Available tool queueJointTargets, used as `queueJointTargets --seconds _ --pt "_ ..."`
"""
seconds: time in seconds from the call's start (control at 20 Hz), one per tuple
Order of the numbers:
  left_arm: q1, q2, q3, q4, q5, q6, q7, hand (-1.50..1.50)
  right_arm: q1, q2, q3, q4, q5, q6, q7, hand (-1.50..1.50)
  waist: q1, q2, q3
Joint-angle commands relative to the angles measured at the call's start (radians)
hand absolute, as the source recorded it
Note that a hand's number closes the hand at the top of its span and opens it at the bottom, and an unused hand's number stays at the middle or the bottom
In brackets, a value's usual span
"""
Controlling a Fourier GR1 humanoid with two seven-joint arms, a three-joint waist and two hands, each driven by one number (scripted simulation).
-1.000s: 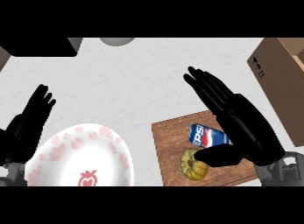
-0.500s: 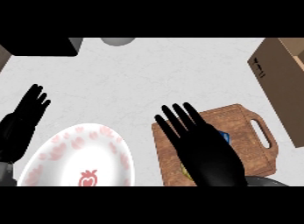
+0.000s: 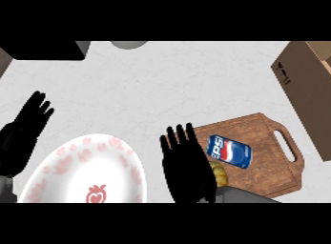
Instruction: Pick the squash from the cutting board and place it in the cardboard box
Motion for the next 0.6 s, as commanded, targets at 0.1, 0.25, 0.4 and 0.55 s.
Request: queueJointTargets --seconds 0.1,0.25,0.4,0.55 --pt "0.009 -0.020 0.007 0.000 0.002 0.008 -0.011 0.00 0.029 0.213 -0.009 0.143 -0.003 0.195 0.311 -1.50 -0.014 -0.001 0.002" --pt "-0.004 0.012 0.012 -0.019 0.001 -0.002 0.027 0.00 0.029 0.260 -0.051 0.220 0.009 0.194 0.333 -1.50 -0.010 0.001 0.004" --pt "0.051 -0.016 0.003 -0.033 -0.014 0.001 -0.021 0.00 0.088 0.257 -0.053 0.209 0.037 0.236 0.358 -1.50 -0.019 -0.004 0.004" --pt "0.076 -0.029 -0.003 -0.031 -0.013 -0.014 -0.040 0.00 0.047 0.264 -0.110 0.265 0.034 0.250 0.349 -1.50 -0.001 0.002 0.004"
